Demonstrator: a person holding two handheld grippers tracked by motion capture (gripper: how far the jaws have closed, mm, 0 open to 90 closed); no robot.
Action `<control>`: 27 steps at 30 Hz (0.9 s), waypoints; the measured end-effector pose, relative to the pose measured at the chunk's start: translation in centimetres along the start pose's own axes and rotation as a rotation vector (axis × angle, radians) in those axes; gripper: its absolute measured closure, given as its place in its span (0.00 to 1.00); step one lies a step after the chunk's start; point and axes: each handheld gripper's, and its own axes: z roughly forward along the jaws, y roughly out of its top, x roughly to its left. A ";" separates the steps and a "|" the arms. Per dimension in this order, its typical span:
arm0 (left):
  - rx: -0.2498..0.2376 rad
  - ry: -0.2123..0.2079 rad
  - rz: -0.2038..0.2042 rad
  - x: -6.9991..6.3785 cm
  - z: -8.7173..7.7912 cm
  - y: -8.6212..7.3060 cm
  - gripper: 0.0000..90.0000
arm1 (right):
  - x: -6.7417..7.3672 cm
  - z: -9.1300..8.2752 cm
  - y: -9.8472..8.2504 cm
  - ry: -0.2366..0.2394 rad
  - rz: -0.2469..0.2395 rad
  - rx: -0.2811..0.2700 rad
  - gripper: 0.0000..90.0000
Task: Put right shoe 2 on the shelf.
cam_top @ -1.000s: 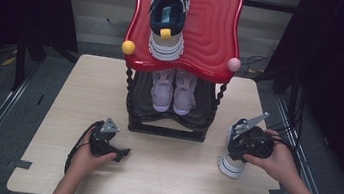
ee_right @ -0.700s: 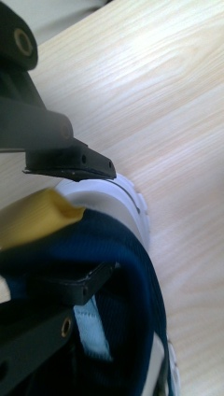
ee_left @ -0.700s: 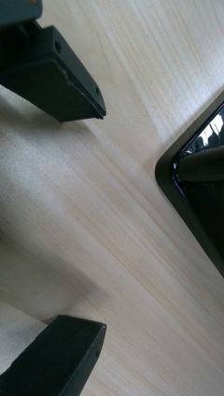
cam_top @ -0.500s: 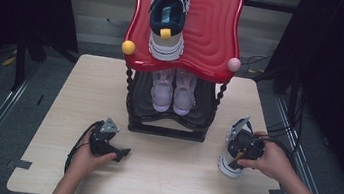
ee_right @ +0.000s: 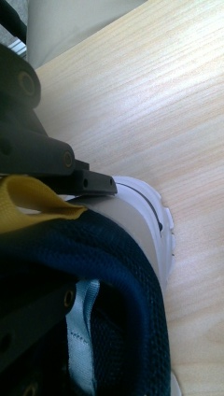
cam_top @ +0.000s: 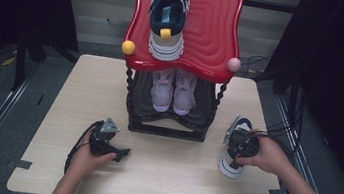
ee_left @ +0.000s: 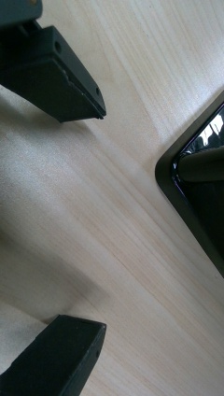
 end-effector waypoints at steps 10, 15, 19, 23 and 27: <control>0.000 0.000 0.000 0.0 0.0 0.0 0.00 | -0.3 -0.9 0.0 0.007 -0.024 0.022 0.72; 0.000 0.000 0.000 0.0 0.0 0.0 0.00 | -0.1 -0.6 0.1 0.011 -0.037 0.042 0.72; 0.000 0.000 0.000 0.0 0.0 0.0 0.00 | 0.0 -0.2 0.2 0.021 -0.032 0.046 0.74; 0.000 0.000 0.000 0.0 0.0 0.0 0.00 | -0.2 -0.3 0.2 0.033 -0.050 0.043 0.77; 0.000 0.000 0.000 0.0 0.0 0.0 0.00 | -0.1 -0.3 0.3 0.036 -0.055 0.050 0.78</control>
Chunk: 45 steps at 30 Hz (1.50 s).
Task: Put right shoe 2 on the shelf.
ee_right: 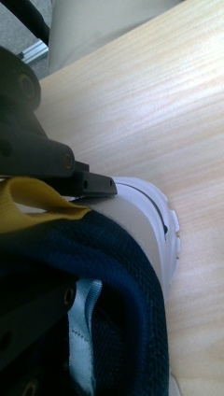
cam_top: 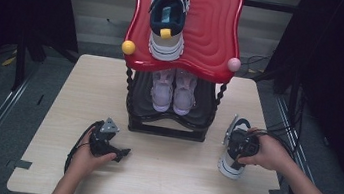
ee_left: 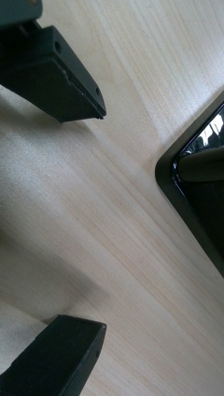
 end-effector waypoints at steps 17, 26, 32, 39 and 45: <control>-0.007 0.002 -0.002 0.0 0.0 0.0 0.00 | 0.4 -3.7 -0.1 0.001 0.000 -0.036 0.82; -0.004 -0.001 -0.002 0.0 0.0 0.0 0.00 | 0.8 -7.6 0.1 -0.014 -0.024 -0.047 0.82; -0.003 0.000 -0.001 0.0 0.0 0.0 0.00 | 1.5 -11.1 0.4 -0.037 -0.039 -0.048 0.82; -0.003 -0.001 0.000 0.0 0.0 0.0 0.00 | 2.5 -15.9 0.4 -0.059 -0.055 -0.073 0.82; 0.004 -0.002 0.002 0.0 0.0 0.0 0.00 | 3.1 -19.9 0.7 -0.104 -0.061 -0.070 0.82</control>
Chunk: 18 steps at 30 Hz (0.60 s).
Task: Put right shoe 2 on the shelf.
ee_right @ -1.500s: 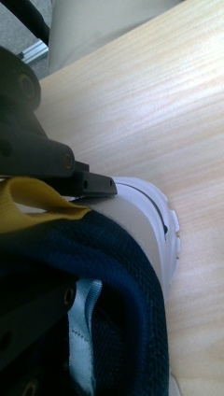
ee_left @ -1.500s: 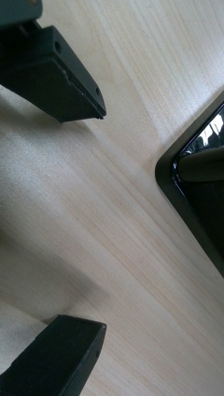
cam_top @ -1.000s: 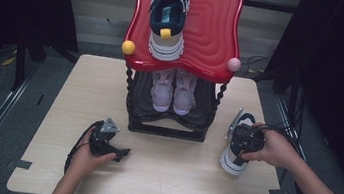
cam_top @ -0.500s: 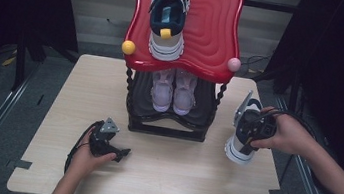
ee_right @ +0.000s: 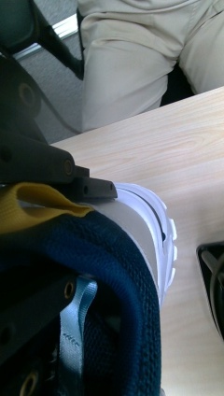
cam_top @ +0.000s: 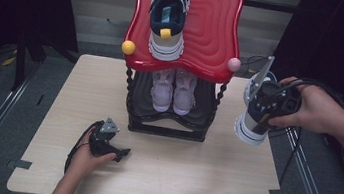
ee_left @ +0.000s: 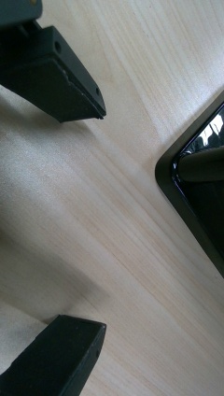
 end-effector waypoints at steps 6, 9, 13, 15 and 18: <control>-0.003 0.002 -0.002 0.0 0.0 0.0 0.00 | 0.0 -3.6 0.7 -0.043 -0.011 0.003 0.82; 0.000 0.001 0.004 0.0 0.0 0.0 0.00 | -0.1 -5.9 1.1 -0.086 -0.019 0.014 0.82; 0.000 0.002 0.004 0.0 0.0 0.0 0.00 | 0.0 -8.6 1.8 -0.154 -0.013 0.011 0.82; 0.001 0.001 0.003 0.0 0.0 0.0 0.00 | 0.1 -9.8 2.1 -0.176 -0.012 0.013 0.82; 0.001 0.001 0.002 0.0 0.0 0.0 0.00 | 0.0 -11.3 2.6 -0.211 -0.021 0.002 0.82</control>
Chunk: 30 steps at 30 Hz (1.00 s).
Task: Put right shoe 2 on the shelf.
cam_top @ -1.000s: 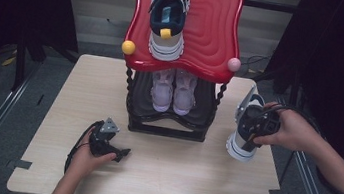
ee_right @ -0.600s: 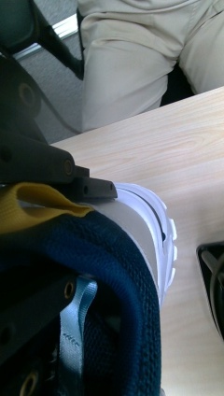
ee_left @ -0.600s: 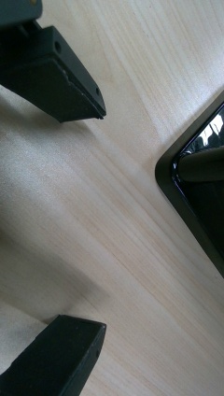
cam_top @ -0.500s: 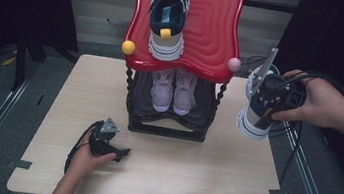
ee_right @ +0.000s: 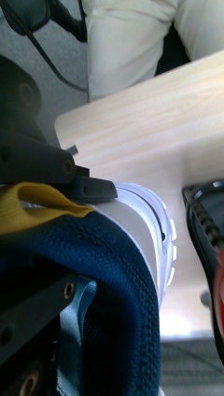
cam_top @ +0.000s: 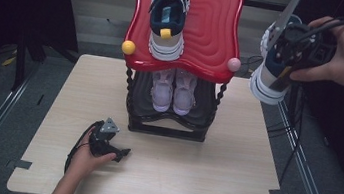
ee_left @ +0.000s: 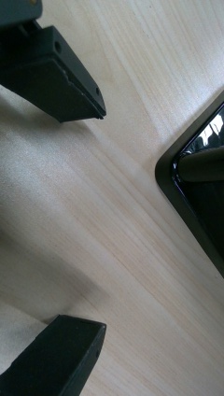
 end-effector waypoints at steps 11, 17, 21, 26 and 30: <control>-0.006 0.004 0.003 0.0 0.0 0.0 0.00 | -0.6 -4.0 5.0 -0.147 -0.082 -0.029 0.82; -0.001 0.000 -0.001 0.0 0.0 0.0 0.00 | -0.8 -3.1 8.4 -0.177 -0.131 -0.041 0.82; -0.001 0.000 0.000 0.0 0.0 0.0 0.00 | -1.0 -2.0 10.5 -0.189 -0.169 -0.029 0.82; -0.003 0.002 0.002 0.0 0.0 0.0 0.00 | -1.6 -0.8 12.4 -0.184 -0.198 -0.018 0.82; 0.000 -0.001 -0.001 0.0 0.0 0.0 0.00 | -2.0 0.1 13.4 -0.178 -0.215 -0.016 0.81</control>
